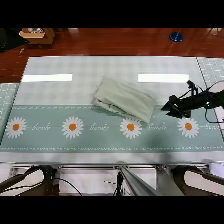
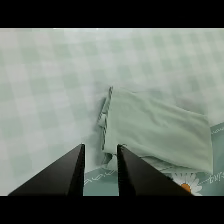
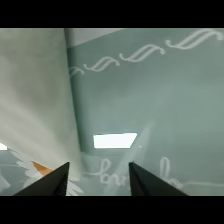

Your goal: Fold the shirts.

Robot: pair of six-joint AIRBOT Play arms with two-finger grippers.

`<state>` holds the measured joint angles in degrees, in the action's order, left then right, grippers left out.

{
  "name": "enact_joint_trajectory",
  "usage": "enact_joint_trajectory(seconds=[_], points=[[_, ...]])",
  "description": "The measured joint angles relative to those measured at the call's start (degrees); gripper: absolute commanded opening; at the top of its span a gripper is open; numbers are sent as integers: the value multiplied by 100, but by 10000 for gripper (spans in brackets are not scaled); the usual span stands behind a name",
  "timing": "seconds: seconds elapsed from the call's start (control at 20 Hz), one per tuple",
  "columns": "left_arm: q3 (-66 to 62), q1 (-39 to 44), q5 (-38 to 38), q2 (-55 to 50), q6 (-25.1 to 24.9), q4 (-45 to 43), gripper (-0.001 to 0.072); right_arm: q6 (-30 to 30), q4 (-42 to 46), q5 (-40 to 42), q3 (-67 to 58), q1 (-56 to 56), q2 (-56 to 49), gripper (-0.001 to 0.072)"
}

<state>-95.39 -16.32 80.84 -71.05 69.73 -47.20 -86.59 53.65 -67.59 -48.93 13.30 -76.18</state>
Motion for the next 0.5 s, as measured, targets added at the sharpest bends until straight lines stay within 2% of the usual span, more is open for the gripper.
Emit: enact_joint_trajectory(seconds=[0.2, 0.4, 0.45, 0.5], points=[[0, 0, 15, 0, 0, -2, 282, 455, -1246, 1294, 708, -374, 4, 499], [0, 0, 22, 0, 2, -2, 282, 756, -2284, 2033, 911, -962, -345, 491], [0, 0, 24, -2, 2, -2, 282, 831, -2643, 2157, 935, -1158, -492, 376], [0, 0, 28, -2, 2, -2, 282, 911, -2841, 2310, 951, -1333, -619, 95]])
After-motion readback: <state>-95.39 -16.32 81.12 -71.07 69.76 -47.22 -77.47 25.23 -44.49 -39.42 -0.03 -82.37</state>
